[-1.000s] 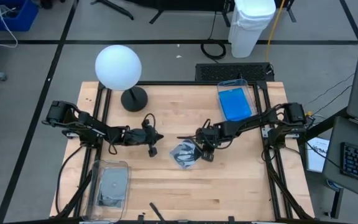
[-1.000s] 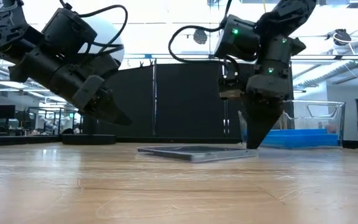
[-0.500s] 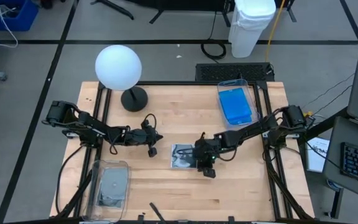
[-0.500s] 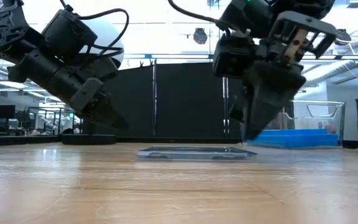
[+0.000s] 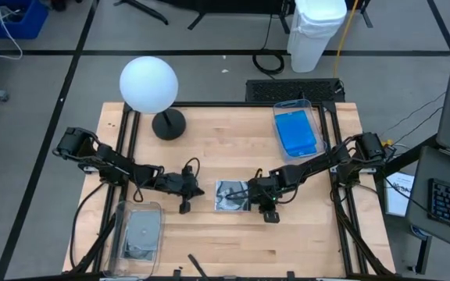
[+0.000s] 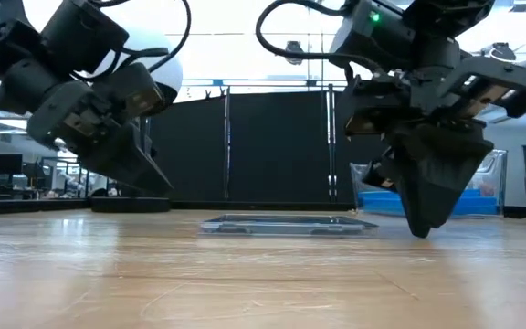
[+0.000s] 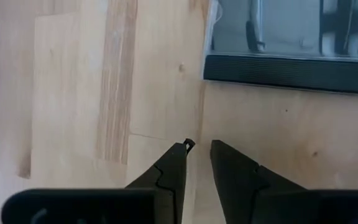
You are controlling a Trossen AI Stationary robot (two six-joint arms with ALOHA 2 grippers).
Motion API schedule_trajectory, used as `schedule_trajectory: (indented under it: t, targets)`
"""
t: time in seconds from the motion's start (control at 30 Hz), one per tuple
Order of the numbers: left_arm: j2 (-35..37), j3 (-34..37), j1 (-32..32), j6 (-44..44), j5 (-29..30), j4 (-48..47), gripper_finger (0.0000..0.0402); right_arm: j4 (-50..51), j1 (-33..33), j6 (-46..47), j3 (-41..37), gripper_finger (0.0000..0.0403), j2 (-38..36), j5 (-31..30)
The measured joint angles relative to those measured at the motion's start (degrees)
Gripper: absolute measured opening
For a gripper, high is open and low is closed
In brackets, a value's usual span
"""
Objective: Pick & place jewel cases by type
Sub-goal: Put the bottom black CD case into the bottom transparent bin
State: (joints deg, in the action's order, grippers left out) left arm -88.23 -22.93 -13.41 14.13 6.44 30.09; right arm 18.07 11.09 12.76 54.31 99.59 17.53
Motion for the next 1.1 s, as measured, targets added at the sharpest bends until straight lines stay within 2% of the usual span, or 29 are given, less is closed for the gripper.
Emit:
schedule_trajectory:
  t: [0.17, 0.37, 0.5, 0.6, 0.7, 0.83, 0.93, 1.1]
  targets:
    - [0.0, -3.2, -0.8, 3.7, 2.5, -7.3, 0.0026, -0.6, -0.2, -2.9, -1.6, 0.007, -0.2, -1.7]
    - [-1.6, -9.1, -0.8, 3.1, 2.6, -18.9, 0.0113, -5.1, -0.2, -5.5, -7.0, 0.007, -0.4, -5.6]
    - [-5.3, -11.9, -0.6, 2.9, 2.6, -22.1, 0.017, -16.3, -0.4, -5.7, -12.8, 0.007, -0.5, -6.0]
    - [-8.8, -13.3, 0.0, 2.7, 3.2, -21.2, 0.0197, -26.9, -0.4, -6.4, -17.5, 0.007, -0.3, -8.8]
    - [-11.6, -14.2, 0.4, 2.5, 4.2, -19.1, 0.0208, -33.2, -0.5, -6.5, -21.2, 0.007, -0.2, -11.1]
    - [-13.4, -14.1, 0.9, 2.1, 3.8, -14.3, 0.0202, -33.8, -0.7, -6.5, -23.7, 0.008, -0.2, -11.3]
    - [-13.5, -14.1, 1.0, 1.9, 3.4, -13.4, 0.0194, -34.9, -0.8, -4.9, -24.9, 0.0111, -0.2, -9.7]
    - [-13.6, -14.1, 1.0, 2.7, 2.8, -14.1, 0.0187, -35.6, -0.3, -3.4, -25.5, 0.0189, -0.3, -7.1]
